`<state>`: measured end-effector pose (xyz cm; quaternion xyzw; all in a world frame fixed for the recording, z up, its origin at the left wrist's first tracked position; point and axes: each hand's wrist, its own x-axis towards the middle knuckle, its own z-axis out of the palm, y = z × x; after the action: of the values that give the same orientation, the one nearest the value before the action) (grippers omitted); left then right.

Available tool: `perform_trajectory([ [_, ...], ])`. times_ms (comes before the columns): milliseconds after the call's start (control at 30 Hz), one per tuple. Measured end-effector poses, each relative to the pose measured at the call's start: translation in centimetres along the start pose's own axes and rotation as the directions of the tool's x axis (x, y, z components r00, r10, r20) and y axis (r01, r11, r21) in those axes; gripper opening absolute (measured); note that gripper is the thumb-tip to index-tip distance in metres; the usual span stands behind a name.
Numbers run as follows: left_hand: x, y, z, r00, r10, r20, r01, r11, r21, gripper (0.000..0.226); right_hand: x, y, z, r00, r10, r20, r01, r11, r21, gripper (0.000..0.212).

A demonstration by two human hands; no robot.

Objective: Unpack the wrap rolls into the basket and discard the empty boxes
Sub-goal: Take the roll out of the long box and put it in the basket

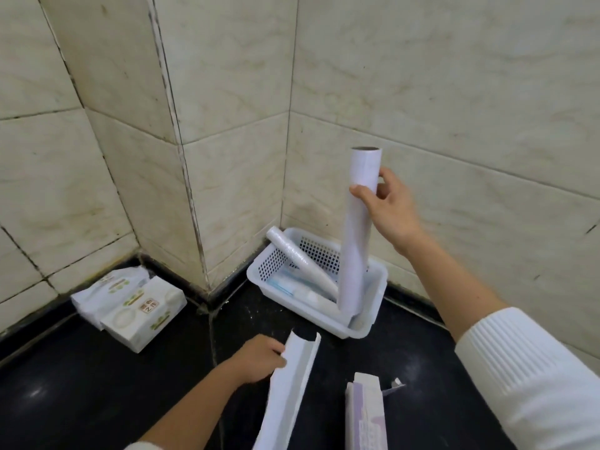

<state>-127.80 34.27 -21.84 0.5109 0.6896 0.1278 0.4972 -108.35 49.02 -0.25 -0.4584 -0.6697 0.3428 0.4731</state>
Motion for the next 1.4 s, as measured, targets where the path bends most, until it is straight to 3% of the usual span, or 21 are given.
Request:
perform_trajectory([
  [67,1.4,1.8,-1.3,0.976,0.102,-0.193,-0.099,0.995,0.023,0.035,0.8,0.7,0.7,1.0,-0.004,0.011,0.004,0.999,-0.034,0.035],
  [167,3.9,3.7,-3.2,0.878,0.194,-0.438,-0.206,0.978,0.021,0.027,2.1,2.0,2.1,0.999,0.002,0.053,0.0,0.999,-0.047,0.038],
  [267,6.9,4.3,-5.2,0.811,0.243,-0.532,-0.242,0.968,0.073,0.033,3.5,3.7,4.2,0.988,-0.032,0.152,0.049,0.993,-0.11,0.042],
  [467,11.9,1.9,-7.4,0.841,0.173,-0.512,-0.011,0.953,0.304,0.061,5.4,7.6,9.2,0.938,-0.066,0.339,0.136,0.973,-0.187,0.047],
  [633,13.6,0.4,-6.6,0.85,0.162,-0.501,-0.113,0.985,0.127,0.071,6.2,10.6,13.0,0.909,-0.01,0.416,0.142,0.947,-0.288,0.048],
  [933,13.6,-0.3,-6.0,0.835,0.18,-0.52,-0.168,0.983,0.07,0.075,5.2,15.1,18.3,0.854,0.141,0.501,0.13,0.874,-0.467,0.049],
  [1033,13.5,-0.2,-6.0,0.832,0.182,-0.523,-0.179,0.982,0.057,0.075,4.7,15.8,18.6,0.85,0.092,0.519,0.234,0.817,-0.528,0.062],
  [1200,13.0,0.2,-6.2,0.83,0.202,-0.519,-0.219,0.975,0.03,0.076,3.1,17.4,17.8,0.775,0.039,0.631,0.482,0.61,-0.629,0.089],
  [1267,13.0,0.3,-6.2,0.83,0.208,-0.518,-0.227,0.973,0.026,0.077,2.4,18.2,17.3,0.792,0.039,0.609,0.487,0.561,-0.669,0.089],
  [1400,13.2,0.0,-6.2,0.844,0.188,-0.503,-0.185,0.981,0.056,0.077,1.5,19.3,15.9,0.832,0.092,0.547,0.407,0.568,-0.715,0.09],
])
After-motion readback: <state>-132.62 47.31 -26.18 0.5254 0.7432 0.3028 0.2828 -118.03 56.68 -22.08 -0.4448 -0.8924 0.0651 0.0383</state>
